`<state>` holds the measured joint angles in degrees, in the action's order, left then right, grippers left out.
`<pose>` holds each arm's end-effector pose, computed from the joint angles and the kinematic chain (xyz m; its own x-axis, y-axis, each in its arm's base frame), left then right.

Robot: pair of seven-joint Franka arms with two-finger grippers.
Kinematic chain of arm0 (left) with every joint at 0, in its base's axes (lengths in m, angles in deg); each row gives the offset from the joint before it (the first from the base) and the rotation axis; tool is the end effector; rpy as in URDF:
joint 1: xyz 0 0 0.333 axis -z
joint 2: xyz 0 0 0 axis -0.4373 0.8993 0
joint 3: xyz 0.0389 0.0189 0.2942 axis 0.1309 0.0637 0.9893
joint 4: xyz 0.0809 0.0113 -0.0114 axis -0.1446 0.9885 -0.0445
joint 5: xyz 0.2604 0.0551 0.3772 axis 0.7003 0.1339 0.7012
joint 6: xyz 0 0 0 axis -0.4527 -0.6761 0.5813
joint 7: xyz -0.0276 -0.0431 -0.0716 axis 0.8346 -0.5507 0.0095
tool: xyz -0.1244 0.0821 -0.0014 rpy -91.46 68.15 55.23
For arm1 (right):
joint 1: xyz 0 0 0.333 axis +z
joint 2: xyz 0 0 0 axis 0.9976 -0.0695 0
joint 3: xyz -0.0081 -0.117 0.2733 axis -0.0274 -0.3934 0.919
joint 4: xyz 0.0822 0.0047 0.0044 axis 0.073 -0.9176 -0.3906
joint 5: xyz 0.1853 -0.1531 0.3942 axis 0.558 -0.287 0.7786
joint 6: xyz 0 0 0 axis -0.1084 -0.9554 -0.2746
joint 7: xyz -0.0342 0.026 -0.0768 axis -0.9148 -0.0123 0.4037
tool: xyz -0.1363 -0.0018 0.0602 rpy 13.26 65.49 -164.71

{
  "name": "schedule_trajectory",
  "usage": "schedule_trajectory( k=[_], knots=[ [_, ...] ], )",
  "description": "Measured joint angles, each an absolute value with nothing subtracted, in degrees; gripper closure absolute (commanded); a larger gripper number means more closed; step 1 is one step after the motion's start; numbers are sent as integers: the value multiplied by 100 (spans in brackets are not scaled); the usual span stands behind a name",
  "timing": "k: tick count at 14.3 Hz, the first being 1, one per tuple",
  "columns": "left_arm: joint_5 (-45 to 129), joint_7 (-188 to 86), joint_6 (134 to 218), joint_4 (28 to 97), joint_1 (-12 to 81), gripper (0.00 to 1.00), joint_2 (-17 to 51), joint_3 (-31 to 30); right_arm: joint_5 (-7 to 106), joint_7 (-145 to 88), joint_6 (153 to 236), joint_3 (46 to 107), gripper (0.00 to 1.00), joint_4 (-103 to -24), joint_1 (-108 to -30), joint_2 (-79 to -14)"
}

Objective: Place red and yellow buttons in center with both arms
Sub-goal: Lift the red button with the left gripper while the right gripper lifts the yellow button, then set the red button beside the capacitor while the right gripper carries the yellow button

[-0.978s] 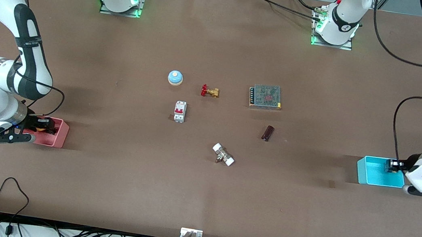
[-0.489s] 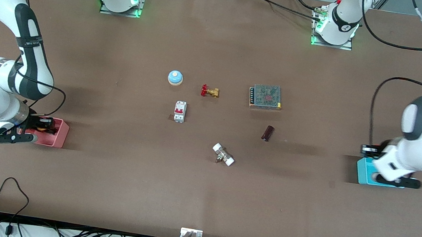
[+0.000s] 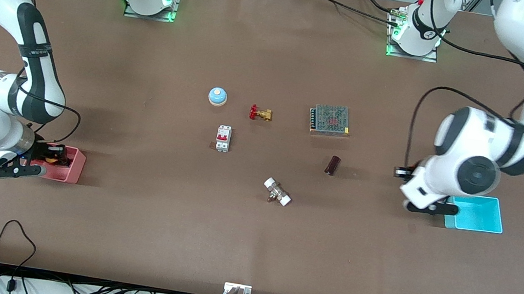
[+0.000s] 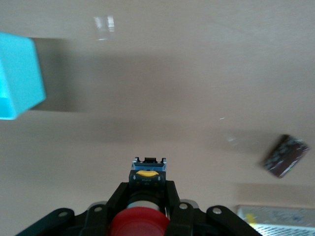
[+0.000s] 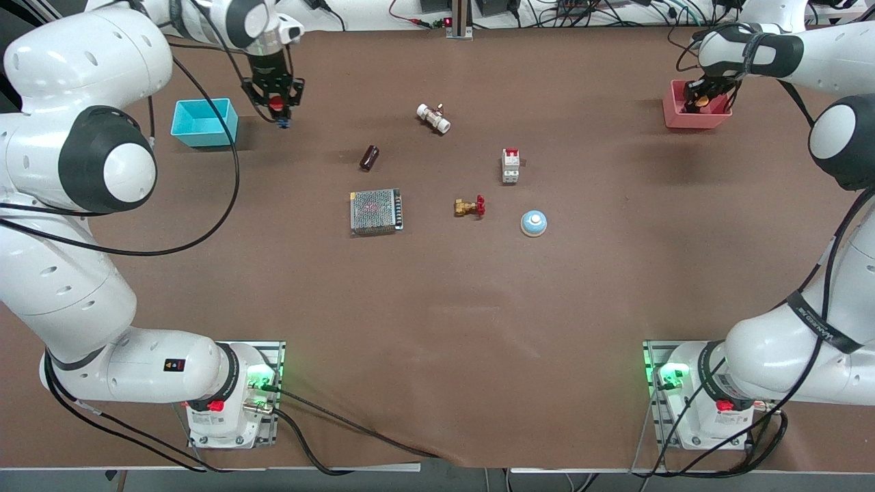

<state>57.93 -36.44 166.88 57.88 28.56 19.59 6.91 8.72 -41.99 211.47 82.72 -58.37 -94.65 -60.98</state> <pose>0.6694 -0.1421 0.2148 0.9678 0.0976 -0.2322 0.0755 -0.9919 -0.1022 0.7237 -0.1062 0.1293 0.9746 0.2238 -0.0007 0.2236 -0.9736 0.0461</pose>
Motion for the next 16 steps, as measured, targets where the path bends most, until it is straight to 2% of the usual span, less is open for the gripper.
schedule_trajectory(
  k=[5, 10, 13, 16],
  knots=[
    [5794, -2889, 18405, 6893, 3154, 71, 2066, 632, 872, -4249, 21051, 8273, 76, -5809, -9493, -6066],
    [5794, -2450, 18761, 7140, 3310, 71, 2118, 623, 872, -4533, 20980, 8275, 86, -5784, -9493, -5922],
    [5794, -2091, 18977, 7320, 3513, 71, 2126, 616, 872, -4707, 20241, 8329, 88, -5677, -9477, -5352],
    [5794, -2052, 19003, 7391, 3528, 65, 2127, 620, 896, -4312, 19151, 8717, 88, -5651, -9410, -4487]
  ],
)
